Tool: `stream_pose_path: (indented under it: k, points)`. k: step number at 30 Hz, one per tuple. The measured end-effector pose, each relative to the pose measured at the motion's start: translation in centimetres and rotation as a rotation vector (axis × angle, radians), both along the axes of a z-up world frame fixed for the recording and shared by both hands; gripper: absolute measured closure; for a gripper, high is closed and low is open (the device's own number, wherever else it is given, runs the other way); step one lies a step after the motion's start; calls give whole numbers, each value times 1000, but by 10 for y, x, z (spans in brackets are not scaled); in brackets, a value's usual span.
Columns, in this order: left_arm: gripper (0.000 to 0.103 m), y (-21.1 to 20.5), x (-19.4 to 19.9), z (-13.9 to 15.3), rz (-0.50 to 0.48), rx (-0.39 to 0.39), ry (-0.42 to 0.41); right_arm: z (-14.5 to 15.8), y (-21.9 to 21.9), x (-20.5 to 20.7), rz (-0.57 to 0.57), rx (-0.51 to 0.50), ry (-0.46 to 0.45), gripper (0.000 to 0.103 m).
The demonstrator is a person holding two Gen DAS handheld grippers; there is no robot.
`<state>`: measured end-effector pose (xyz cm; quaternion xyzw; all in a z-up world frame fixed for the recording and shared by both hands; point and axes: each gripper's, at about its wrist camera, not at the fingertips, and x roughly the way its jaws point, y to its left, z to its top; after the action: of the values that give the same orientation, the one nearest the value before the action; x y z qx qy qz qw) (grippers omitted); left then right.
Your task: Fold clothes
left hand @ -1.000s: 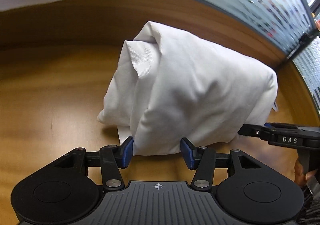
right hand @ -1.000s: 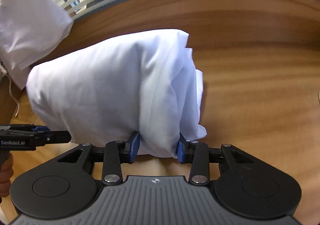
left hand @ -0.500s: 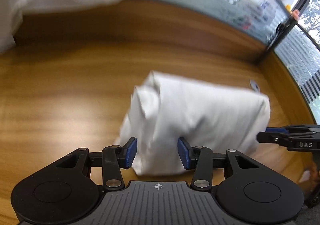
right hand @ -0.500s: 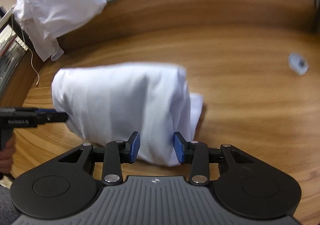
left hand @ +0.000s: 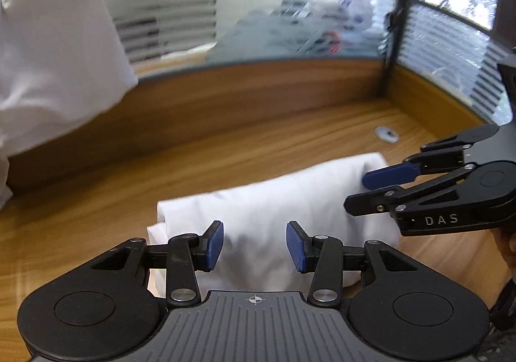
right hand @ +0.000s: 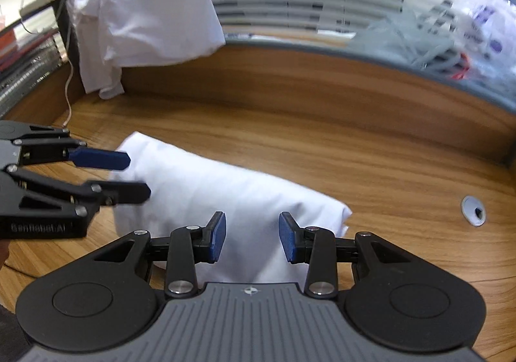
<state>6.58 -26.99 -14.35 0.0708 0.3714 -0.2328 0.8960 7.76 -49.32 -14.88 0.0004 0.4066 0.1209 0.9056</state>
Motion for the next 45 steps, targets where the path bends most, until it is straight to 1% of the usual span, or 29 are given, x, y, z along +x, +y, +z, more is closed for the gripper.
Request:
stream_pose_path:
  k: [5,10,12,15,16,17,20,23,25,27,28,31,35,37,40,43,45]
  points:
    - [56,2,29,-17,42,11,56,-23,-1,28,-9,-15,31,61]
    - [56,2,62,-34,55,9,126,-44,-5,59,-27,-12,60,60]
    - [55,2,75,-42,65,-9,167,-52,-7,70,-29,-4,76,60]
    - [55,8,93,-57,88,-56,248,-62,-12,81,-19,12,93,60]
    - [55,9,96,-60,95,-67,262,-65,-14,84,-15,15,96,60]
    - [55,10,99,-63,101,-76,274,-69,-15,86,-10,17,99,60]
    - [55,10,105,-69,108,-71,280,-77,-18,95,-11,31,116,60]
    - [55,13,110,-61,139,-97,304,-69,-20,105,5,28,147,60]
    - [53,12,107,-51,125,-118,277,-59,-20,106,10,9,118,60]
    - [52,6,106,-46,113,-107,247,-50,-20,108,12,-8,95,60]
    - [51,3,106,-47,114,-100,242,-50,-21,111,7,-10,99,60]
    - [47,-1,112,-58,134,-86,254,-61,-22,116,-1,-21,117,60]
    - [46,6,118,-72,149,-98,280,-79,-25,118,-2,-22,116,59]
    - [46,9,119,-74,141,-92,278,-80,-27,120,-11,-9,124,59]
    - [47,9,116,-62,119,-70,263,-74,-28,122,-20,4,138,59]
    - [48,9,101,-46,66,-52,204,-53,-26,108,-11,-1,111,58]
    - [48,7,84,-37,4,-41,178,-45,-24,94,3,7,106,53]
